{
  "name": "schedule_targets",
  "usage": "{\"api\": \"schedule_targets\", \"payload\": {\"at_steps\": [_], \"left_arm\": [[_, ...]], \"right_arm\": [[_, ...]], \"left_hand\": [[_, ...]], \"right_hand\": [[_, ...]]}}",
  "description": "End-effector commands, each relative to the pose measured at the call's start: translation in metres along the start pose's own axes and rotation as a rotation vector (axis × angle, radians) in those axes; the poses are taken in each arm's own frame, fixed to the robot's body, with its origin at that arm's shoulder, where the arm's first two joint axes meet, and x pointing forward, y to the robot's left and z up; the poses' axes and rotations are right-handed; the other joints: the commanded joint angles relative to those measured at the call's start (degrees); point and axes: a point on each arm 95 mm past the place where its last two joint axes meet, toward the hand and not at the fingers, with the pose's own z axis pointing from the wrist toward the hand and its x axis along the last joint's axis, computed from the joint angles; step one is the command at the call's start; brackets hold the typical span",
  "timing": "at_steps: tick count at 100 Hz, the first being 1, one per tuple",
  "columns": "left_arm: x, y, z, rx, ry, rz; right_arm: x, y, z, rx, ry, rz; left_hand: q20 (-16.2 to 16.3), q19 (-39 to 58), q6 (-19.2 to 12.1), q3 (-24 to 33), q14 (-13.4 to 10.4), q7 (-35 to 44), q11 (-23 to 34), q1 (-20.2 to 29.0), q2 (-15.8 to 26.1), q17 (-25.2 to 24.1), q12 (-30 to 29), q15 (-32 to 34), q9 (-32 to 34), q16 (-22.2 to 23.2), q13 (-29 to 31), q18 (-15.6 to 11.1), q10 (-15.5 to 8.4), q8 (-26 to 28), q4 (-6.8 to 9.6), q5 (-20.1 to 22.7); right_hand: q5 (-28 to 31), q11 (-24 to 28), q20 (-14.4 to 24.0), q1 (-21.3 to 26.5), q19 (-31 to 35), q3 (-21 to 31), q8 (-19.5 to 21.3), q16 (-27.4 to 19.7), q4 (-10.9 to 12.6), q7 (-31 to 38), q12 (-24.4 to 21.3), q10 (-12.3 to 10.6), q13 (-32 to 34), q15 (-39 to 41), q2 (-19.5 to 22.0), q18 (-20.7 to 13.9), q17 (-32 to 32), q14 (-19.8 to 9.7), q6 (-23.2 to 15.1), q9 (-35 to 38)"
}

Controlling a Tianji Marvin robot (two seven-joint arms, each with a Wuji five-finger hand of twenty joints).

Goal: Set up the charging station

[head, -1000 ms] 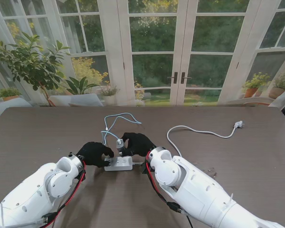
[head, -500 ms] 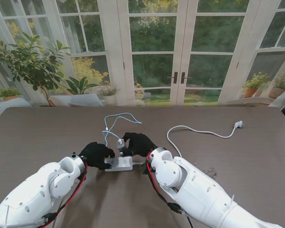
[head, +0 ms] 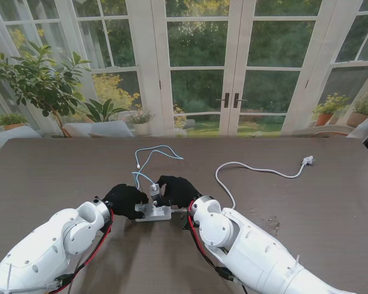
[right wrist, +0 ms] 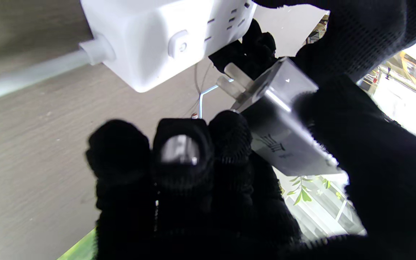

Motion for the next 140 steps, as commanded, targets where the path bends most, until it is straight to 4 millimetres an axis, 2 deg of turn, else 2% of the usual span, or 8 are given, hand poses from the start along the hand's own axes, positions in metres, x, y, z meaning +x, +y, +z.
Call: {"api": "schedule_targets", "payload": {"at_steps": [1,32,44,62,76,80,92,140], "left_arm": [[0.003,0.015,-0.003,-0.056,0.007,-0.009],[0.001,0.013,-0.003,-0.06,0.01,-0.019],[0.0,0.013,-0.004,-0.061,0.013,-0.018],[-0.001,0.014,-0.005,-0.073,0.015,-0.022],[-0.002,0.015,-0.006,-0.079,0.019,-0.022],[-0.003,0.015,-0.006,-0.08,0.019,-0.022],[-0.004,0.015,-0.006,-0.083,0.02,-0.022],[-0.006,0.014,-0.006,-0.096,0.033,-0.015]], "right_arm": [[0.003,-0.007,0.001,0.022,0.006,0.011],[0.003,-0.019,0.004,0.044,-0.004,0.026],[0.004,-0.023,0.006,0.046,-0.005,0.03],[0.003,-0.028,0.009,0.05,-0.004,0.022],[0.002,-0.031,0.011,0.05,-0.001,0.01],[0.002,-0.032,0.012,0.051,0.002,0.004],[0.0,-0.033,0.012,0.042,0.019,-0.027],[-0.007,-0.028,0.016,0.013,0.093,-0.206]], "left_hand": [[0.06,1.15,-3.81,1.09,-0.65,3.32,-0.18,1.67,0.21,-1.12,-0.47,1.25,-0.65,0.36,0.63,-0.06,0.31,0.1,2.55,1.88],[-0.33,0.11,-3.77,0.94,-0.01,3.62,-1.22,2.22,2.48,-1.89,-1.58,-0.18,-0.33,-0.28,-0.38,0.22,0.66,0.1,2.41,2.77],[-0.45,-0.21,-3.71,0.85,-0.08,3.54,-1.36,2.37,2.68,-2.07,-1.84,-0.34,-0.22,-0.37,-0.24,0.27,0.67,0.13,2.04,2.75],[-0.55,-0.49,-3.7,0.86,0.02,3.29,-1.56,2.49,2.93,-2.23,-2.13,-0.51,-0.16,-0.44,-0.23,0.38,0.64,0.08,2.0,2.71],[-0.56,-0.52,-3.85,0.88,-0.12,3.23,-1.48,2.75,2.75,-2.23,-2.2,-0.55,0.09,-0.45,-0.16,0.39,0.55,0.12,1.86,2.81],[-0.55,-0.49,-3.83,0.47,-0.1,3.55,-1.39,3.27,2.72,-2.12,-2.19,-0.57,0.23,-0.46,-0.09,0.4,0.53,0.43,1.1,2.95],[-0.57,-0.49,-3.91,0.36,-0.06,3.58,-1.33,3.31,2.79,-2.07,-2.14,-0.61,0.22,-0.47,-0.1,0.41,0.53,0.52,0.85,3.03],[-0.66,-0.61,-3.3,0.69,-0.04,1.86,-1.38,2.8,3.61,-2.17,-2.18,-0.57,0.68,-0.46,0.13,0.44,0.64,-0.55,1.61,3.78]], "right_hand": [[8.76,-1.93,-1.04,6.76,-2.49,8.96,5.34,-39.39,2.33,25.99,-2.0,-0.92,1.52,-4.8,5.25,2.41,-1.95,0.97,-14.18,1.65],[8.43,-9.28,-2.83,5.74,-8.08,8.03,6.07,-43.9,2.51,25.31,-9.08,-1.61,0.59,-20.61,6.25,3.56,-10.88,3.1,-16.57,0.76],[8.23,-12.08,-3.64,5.46,-10.35,7.59,6.37,-44.37,2.61,25.11,-11.25,-1.89,-2.31,-25.32,6.65,3.49,-14.88,3.74,-17.06,-0.36],[8.45,-17.33,-7.17,5.25,-17.91,7.22,6.56,-46.64,2.79,24.92,-15.16,-2.07,-7.88,-32.9,6.7,2.91,-22.51,4.41,-17.33,-3.38],[8.76,-17.97,-8.25,5.03,-19.83,6.99,6.22,-47.6,2.87,24.32,-15.93,-2.9,-10.08,-34.76,6.78,1.55,-24.79,4.39,-18.09,-5.6],[8.77,-18.04,-8.37,4.93,-20.05,6.94,6.24,-47.73,2.87,24.3,-16.03,-3.05,-10.5,-35.0,6.76,1.36,-25.3,4.4,-18.1,-6.23],[9.28,-17.57,-8.77,4.71,-20.59,7.01,5.97,-48.07,2.95,23.86,-16.14,-3.1,-11.39,-35.37,6.48,0.5,-26.5,3.97,-18.37,-7.9],[10.06,-15.41,-9.7,3.2,-21.56,7.33,5.77,-48.49,3.17,22.87,-17.01,-3.32,-12.89,-34.77,6.34,-0.05,-28.6,3.25,-19.51,-11.59]]}}
